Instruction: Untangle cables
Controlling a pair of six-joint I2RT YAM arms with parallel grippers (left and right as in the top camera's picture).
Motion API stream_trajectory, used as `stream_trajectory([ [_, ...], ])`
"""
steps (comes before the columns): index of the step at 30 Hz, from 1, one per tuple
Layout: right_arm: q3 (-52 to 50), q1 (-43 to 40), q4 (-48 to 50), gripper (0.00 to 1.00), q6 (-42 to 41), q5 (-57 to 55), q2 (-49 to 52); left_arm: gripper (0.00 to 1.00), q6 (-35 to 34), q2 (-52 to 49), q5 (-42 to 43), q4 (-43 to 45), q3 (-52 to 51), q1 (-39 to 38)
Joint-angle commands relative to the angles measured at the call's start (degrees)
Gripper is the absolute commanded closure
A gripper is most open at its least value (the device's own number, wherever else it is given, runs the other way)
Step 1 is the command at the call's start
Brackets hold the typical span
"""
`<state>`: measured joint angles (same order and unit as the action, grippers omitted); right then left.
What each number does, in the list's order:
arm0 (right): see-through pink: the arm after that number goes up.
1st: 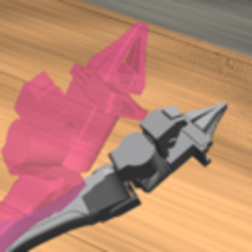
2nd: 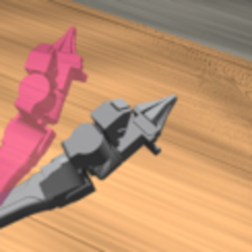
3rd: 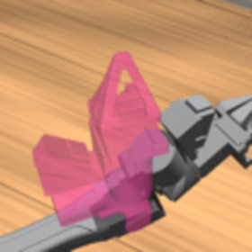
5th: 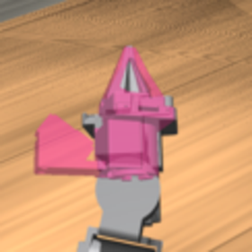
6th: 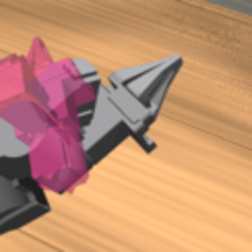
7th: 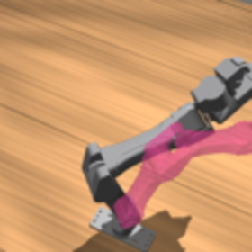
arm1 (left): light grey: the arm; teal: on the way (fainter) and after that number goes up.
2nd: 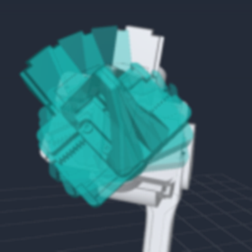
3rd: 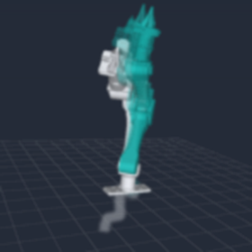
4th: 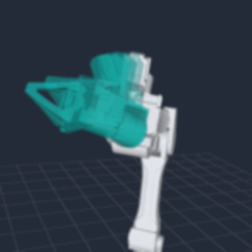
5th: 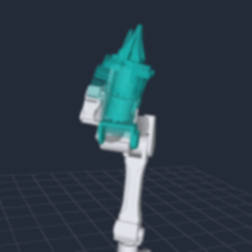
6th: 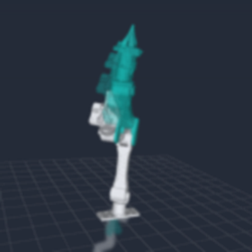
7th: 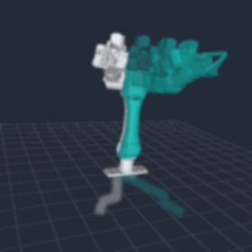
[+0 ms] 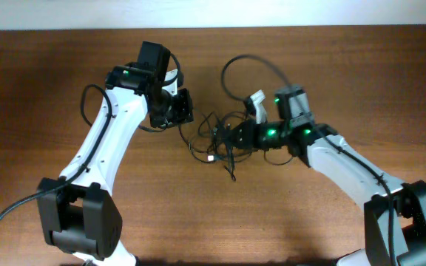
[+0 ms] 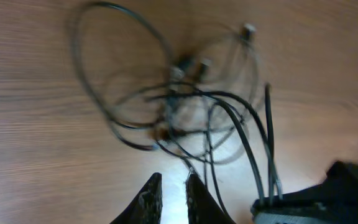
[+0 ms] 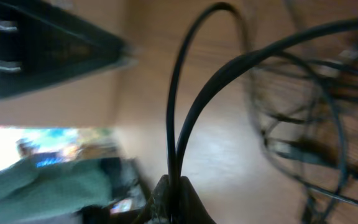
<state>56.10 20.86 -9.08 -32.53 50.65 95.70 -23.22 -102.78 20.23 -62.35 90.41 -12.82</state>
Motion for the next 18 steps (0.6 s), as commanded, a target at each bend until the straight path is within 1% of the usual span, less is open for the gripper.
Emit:
stream_trajectory([
  [1,0.09,4.31,-3.08,0.96,1.05,-19.41,-1.05,0.82,-3.30,-0.68,-9.42,0.22,-1.81,-1.14],
  [2,0.09,5.57,-3.41,0.94,1.07,-20.41,-1.05,0.82,-3.32,-0.76,-10.97,0.22,-2.36,-1.36],
  [3,0.09,6.75,-3.89,0.86,1.05,-21.22,-1.05,0.82,-3.32,-1.05,-12.46,0.24,-2.73,-1.44],
  [5,0.09,8.09,-4.44,0.30,1.46,-21.38,-1.05,0.77,-3.32,-1.68,-16.11,0.81,-3.32,-1.44],
  [6,0.11,7.98,-4.48,0.16,3.41,-20.68,-1.07,0.76,-3.34,-1.86,-17.75,1.07,-3.39,-1.44],
  [7,0.35,6.38,-4.74,0.02,6.29,-15.65,-1.20,0.72,-3.32,-2.38,-18.99,1.46,-3.39,-1.38],
  [8,0.96,4.07,-5.16,0.00,6.43,-9.20,-1.22,0.70,-3.34,-2.73,-18.97,1.51,-3.39,-1.40],
  [9,1.27,0.70,-5.05,0.00,6.38,-2.29,-1.22,0.66,-3.34,-3.13,-18.97,1.51,-3.39,-1.40],
  [11,1.27,-4.33,-6.80,0.00,6.43,2.23,-1.22,0.61,-3.32,-4.13,-18.97,1.68,-3.39,-1.40],
  [13,1.22,-8.57,-12.44,0.00,7.19,-1.33,-1.22,0.60,-3.30,-5.70,-18.97,2.69,-3.39,-1.40],
  [15,1.22,-10.75,-18.40,0.00,7.26,-7.93,-1.20,0.64,-3.19,-6.62,-17.51,3.85,-3.39,-1.40],
  [16,1.22,-11.02,-20.68,0.02,7.23,-12.74,-1.20,0.66,-0.11,-6.73,-12.37,5.20,-3.37,-1.38],
  [17,1.22,-10.99,-21.86,0.08,7.23,-15.30,-1.16,0.68,4.83,-6.71,-3.67,6.88,-3.26,-1.16],
  [18,1.22,-10.86,-22.91,0.09,7.26,-17.18,-1.09,0.69,6.25,-6.71,2.14,7.93,-3.21,-0.94],
])
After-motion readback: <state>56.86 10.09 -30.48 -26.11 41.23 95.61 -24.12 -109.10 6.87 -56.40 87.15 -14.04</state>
